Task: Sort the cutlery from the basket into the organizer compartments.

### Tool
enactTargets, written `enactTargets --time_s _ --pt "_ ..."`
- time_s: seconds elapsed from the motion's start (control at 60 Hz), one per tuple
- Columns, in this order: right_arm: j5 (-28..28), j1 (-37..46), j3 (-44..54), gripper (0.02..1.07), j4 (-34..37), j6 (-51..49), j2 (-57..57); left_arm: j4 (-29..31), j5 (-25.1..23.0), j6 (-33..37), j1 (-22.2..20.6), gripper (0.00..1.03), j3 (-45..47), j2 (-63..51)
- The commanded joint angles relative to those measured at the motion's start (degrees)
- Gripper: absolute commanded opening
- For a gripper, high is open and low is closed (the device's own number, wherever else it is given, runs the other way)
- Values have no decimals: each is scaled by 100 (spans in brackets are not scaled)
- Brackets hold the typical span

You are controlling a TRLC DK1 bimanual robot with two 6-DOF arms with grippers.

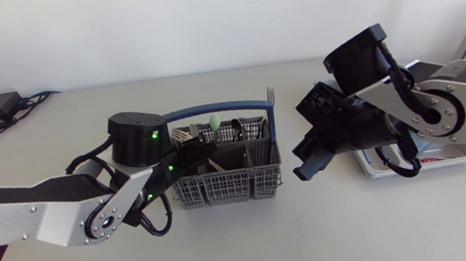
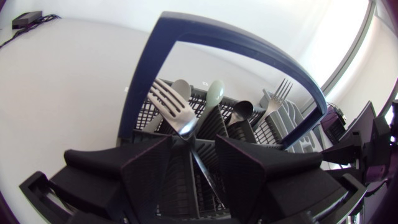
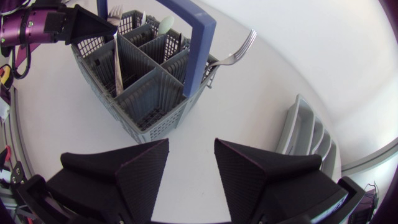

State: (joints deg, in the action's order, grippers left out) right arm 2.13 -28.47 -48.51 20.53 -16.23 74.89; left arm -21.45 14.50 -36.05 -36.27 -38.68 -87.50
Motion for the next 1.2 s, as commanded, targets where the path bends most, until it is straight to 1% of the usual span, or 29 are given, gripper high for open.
enactTargets --time_s 0.0,0.067,0.183,0.233,0.267,0.383,0.433,0.55,0.617,0.733,0.783,0.867,0.9,0.983,1.183 --pt "-29 -54 193 57 -76 129 -63 -122 105 -174 -91 46 -211 -118" --pt "-46 -54 211 57 -85 129 -63 -140 176 -227 -108 42 -290 -214" --pt "-64 -54 263 57 -129 120 -71 -201 255 -244 -117 42 -369 -320" --pt "-64 -54 281 57 -146 120 -71 -228 299 -253 -117 37 -386 -355" --pt "-64 -54 290 57 -155 102 -71 -245 334 -262 -117 36 -413 -390" --pt "-81 -36 342 57 -208 85 -80 -245 378 -253 -99 36 -492 -531" --pt "-90 -36 360 57 -217 85 -89 -245 431 -253 -91 33 -536 -584" --pt "-99 -36 378 57 -234 85 -106 -245 571 -253 -99 33 -597 -680" --pt "-99 -36 386 57 -234 85 -124 -245 765 -253 -126 24 -624 -724" --pt "-143 -36 404 57 -243 85 -133 -210 905 -244 -126 22 -720 -882" --pt "-143 -36 421 57 -278 85 -142 -201 1037 -227 -143 16 -747 -935" --pt "-143 -36 448 57 -304 85 -142 -184 1125 -165 -170 13 -799 -1014" --pt "-143 -36 457 57 -304 85 -142 -193 1178 -130 -196 9 -808 -1032" --pt "-143 -36 465 57 -313 85 -150 -210 1213 -69 -249 4 -799 -1032" --pt "-143 -27 465 57 -313 76 -159 -333 1336 90 -486 4 -632 -874"
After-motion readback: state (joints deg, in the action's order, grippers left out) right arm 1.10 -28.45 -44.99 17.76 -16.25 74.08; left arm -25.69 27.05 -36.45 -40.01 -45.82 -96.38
